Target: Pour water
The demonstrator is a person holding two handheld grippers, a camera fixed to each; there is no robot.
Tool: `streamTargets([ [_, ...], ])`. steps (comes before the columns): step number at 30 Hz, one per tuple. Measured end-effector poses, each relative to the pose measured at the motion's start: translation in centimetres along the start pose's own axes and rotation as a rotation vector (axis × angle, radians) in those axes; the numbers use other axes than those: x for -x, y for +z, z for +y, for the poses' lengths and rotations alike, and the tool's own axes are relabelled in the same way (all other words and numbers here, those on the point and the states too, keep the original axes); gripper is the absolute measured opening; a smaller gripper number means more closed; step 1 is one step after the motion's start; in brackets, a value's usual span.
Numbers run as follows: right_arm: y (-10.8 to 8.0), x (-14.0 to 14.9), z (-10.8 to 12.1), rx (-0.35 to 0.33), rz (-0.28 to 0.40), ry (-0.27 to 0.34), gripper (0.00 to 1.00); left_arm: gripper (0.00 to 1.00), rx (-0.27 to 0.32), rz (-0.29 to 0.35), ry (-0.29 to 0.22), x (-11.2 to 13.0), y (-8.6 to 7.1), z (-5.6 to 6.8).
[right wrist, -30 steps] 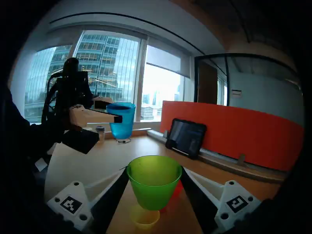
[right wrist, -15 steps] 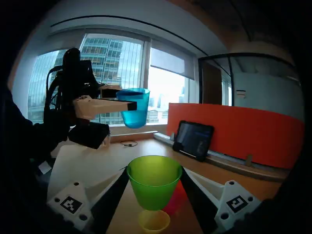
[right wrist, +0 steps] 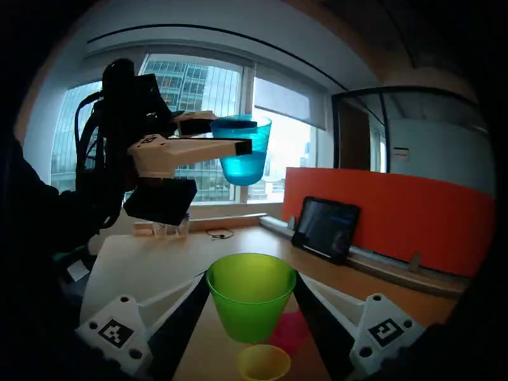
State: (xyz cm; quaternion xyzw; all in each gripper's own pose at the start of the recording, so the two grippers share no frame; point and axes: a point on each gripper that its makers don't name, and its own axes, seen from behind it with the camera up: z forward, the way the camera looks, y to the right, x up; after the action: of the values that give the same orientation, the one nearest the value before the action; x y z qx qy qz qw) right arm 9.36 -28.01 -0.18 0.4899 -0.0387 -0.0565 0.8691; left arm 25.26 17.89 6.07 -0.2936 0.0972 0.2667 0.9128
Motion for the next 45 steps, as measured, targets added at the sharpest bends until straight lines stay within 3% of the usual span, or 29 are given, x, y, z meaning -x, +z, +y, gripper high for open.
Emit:
streamTargets([
  [24,1.2,-0.4,-1.3,-0.032,0.018,0.001,0.93,0.86,-0.032,0.028,0.286,-3.3,0.7,-0.1],
  [45,1.4,-0.5,-0.4,-0.016,0.021,0.006,0.93,0.86,-0.045,0.051,0.474,-4.8,1.4,0.2],
])
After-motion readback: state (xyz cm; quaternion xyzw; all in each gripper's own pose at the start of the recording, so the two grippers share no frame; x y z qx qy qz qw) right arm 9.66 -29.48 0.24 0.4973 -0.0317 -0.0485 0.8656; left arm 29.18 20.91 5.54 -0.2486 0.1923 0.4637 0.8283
